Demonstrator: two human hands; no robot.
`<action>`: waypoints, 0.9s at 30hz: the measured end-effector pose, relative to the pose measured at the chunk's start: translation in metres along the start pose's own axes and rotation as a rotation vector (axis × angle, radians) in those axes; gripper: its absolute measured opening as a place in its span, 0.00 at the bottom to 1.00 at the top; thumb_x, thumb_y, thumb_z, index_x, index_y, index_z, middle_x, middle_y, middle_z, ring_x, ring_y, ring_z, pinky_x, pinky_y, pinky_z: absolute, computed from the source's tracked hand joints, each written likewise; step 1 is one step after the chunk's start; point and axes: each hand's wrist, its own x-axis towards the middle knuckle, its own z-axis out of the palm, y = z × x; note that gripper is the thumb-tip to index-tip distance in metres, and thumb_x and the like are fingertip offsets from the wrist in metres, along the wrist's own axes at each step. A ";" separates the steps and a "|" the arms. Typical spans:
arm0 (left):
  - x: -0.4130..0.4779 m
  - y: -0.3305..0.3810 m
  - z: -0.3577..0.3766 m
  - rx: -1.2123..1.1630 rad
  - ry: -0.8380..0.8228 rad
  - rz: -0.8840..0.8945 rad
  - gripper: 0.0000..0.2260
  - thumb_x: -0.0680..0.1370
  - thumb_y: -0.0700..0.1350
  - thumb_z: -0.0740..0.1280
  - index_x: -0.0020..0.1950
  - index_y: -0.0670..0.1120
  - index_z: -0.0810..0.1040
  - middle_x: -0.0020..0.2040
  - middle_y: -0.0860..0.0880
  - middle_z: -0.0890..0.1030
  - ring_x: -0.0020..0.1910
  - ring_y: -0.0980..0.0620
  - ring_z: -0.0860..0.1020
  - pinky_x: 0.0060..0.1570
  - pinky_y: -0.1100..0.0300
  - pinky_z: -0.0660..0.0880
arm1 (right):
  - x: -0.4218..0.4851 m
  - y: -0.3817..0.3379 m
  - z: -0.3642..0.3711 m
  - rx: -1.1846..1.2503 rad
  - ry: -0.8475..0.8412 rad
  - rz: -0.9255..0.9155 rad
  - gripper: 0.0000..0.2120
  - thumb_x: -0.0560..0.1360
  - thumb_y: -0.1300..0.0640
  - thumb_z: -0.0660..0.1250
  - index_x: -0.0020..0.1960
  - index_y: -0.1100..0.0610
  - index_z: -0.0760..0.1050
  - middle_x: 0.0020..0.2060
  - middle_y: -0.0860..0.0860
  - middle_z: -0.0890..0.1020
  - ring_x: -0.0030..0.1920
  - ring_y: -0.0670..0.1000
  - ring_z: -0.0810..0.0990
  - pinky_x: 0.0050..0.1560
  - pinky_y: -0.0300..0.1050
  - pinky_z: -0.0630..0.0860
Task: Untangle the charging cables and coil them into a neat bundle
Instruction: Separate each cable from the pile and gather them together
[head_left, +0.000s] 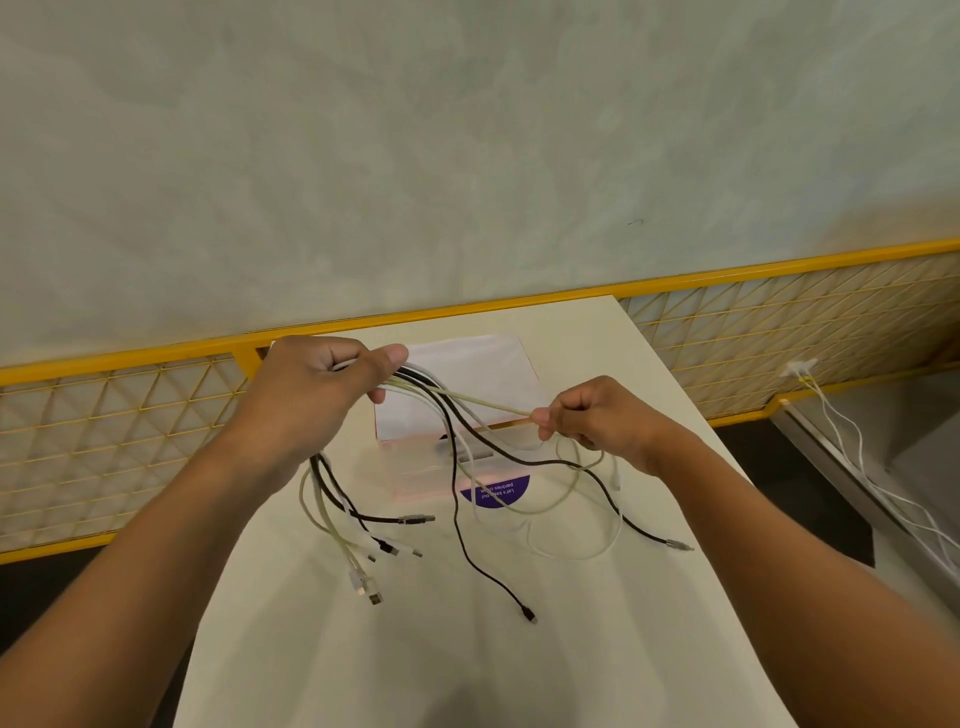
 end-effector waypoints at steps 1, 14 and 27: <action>0.001 -0.001 -0.001 -0.001 0.005 -0.005 0.20 0.77 0.54 0.70 0.34 0.40 0.79 0.19 0.56 0.66 0.20 0.56 0.62 0.32 0.58 0.58 | 0.001 0.005 -0.001 -0.008 0.008 0.015 0.11 0.76 0.51 0.73 0.39 0.56 0.86 0.29 0.55 0.72 0.30 0.49 0.62 0.30 0.39 0.63; -0.002 -0.005 -0.001 0.048 -0.001 -0.027 0.19 0.77 0.54 0.71 0.33 0.41 0.79 0.19 0.55 0.64 0.19 0.56 0.61 0.31 0.60 0.58 | 0.006 0.036 -0.005 -0.061 0.036 0.153 0.13 0.77 0.51 0.72 0.45 0.61 0.86 0.21 0.42 0.73 0.24 0.41 0.67 0.30 0.31 0.65; -0.001 -0.008 -0.013 0.002 0.015 -0.025 0.20 0.77 0.54 0.70 0.36 0.37 0.79 0.20 0.55 0.66 0.21 0.56 0.59 0.32 0.57 0.59 | -0.002 0.103 -0.011 -0.064 0.086 0.367 0.14 0.74 0.49 0.76 0.41 0.61 0.86 0.22 0.46 0.67 0.27 0.47 0.61 0.32 0.39 0.61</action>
